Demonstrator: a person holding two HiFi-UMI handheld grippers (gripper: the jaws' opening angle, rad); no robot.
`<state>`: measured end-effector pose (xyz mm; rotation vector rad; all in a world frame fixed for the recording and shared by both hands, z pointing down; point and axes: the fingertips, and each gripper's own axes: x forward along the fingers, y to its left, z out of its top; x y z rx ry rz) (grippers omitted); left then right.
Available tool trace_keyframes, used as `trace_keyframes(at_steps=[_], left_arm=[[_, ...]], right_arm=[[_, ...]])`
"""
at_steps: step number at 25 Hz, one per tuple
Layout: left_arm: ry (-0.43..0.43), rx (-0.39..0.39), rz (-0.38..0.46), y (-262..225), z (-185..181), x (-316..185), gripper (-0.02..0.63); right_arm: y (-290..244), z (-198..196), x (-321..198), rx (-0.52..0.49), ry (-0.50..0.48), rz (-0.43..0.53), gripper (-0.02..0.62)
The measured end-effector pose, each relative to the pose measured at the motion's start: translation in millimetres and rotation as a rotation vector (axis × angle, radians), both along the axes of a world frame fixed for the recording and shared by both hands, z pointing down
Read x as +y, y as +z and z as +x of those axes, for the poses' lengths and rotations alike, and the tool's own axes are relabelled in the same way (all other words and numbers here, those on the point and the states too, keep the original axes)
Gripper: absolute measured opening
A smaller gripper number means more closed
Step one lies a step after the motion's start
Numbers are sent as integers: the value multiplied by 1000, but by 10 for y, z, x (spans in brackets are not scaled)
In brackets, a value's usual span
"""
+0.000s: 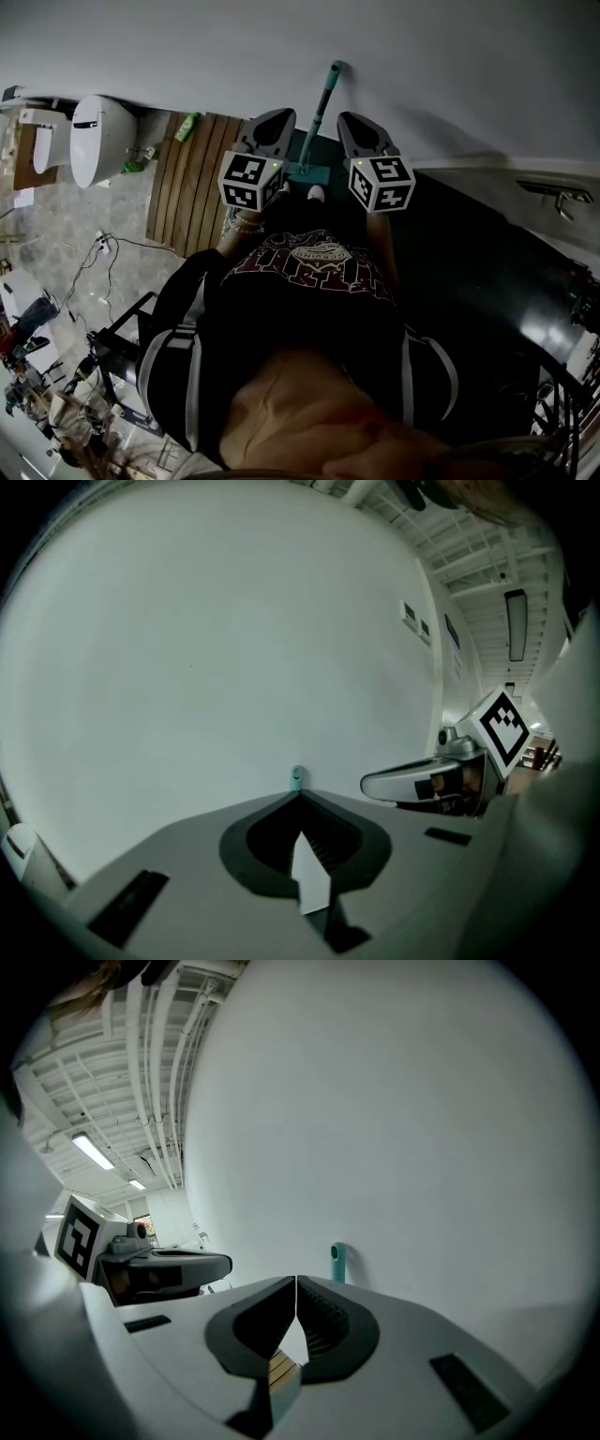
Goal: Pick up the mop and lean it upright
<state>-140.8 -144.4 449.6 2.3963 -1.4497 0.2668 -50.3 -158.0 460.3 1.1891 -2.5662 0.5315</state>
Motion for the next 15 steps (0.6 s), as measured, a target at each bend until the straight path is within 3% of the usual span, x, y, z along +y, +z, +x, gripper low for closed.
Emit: trace_keyframes(at_steps=[15], left_arm=[[32,-5,-9,47,193,-36,46]], right_arm=[[18,136,-17,-3,13,-3,20]])
